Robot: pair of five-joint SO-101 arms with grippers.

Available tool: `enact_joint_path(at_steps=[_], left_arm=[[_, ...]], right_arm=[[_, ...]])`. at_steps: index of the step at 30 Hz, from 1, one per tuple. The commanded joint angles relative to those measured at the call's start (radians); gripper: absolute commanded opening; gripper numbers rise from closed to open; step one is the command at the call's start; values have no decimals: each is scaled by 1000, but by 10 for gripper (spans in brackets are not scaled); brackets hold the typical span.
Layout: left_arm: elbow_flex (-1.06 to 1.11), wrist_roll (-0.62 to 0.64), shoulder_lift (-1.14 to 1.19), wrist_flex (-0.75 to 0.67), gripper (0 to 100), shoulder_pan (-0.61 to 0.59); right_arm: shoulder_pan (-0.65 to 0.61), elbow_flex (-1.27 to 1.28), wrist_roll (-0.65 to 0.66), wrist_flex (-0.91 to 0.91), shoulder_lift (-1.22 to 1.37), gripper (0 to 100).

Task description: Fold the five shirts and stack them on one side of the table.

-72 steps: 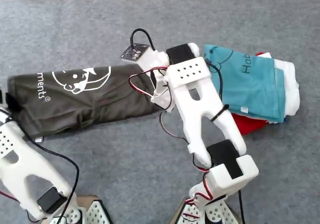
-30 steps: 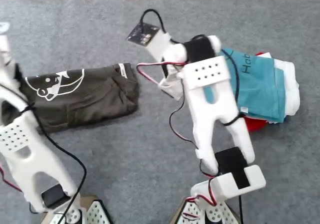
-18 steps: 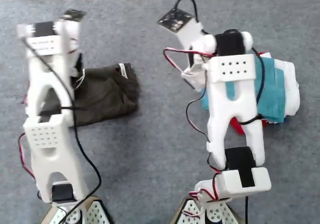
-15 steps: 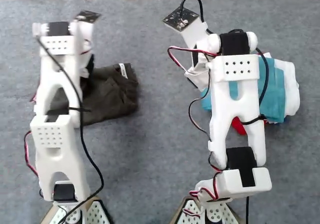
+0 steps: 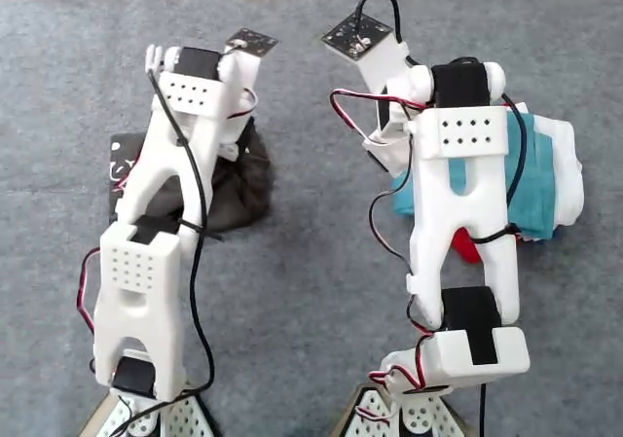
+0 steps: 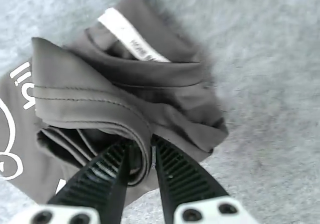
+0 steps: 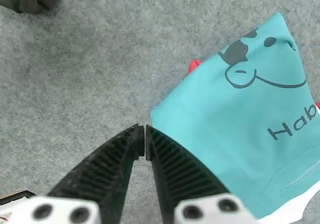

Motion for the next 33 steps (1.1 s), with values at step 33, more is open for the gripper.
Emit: enact_joint_path(at_steps=[33], left_arm=[[-114, 195, -135, -21, 30, -857]], right_arm=[[-479, -377, -178, -192, 306, 15]])
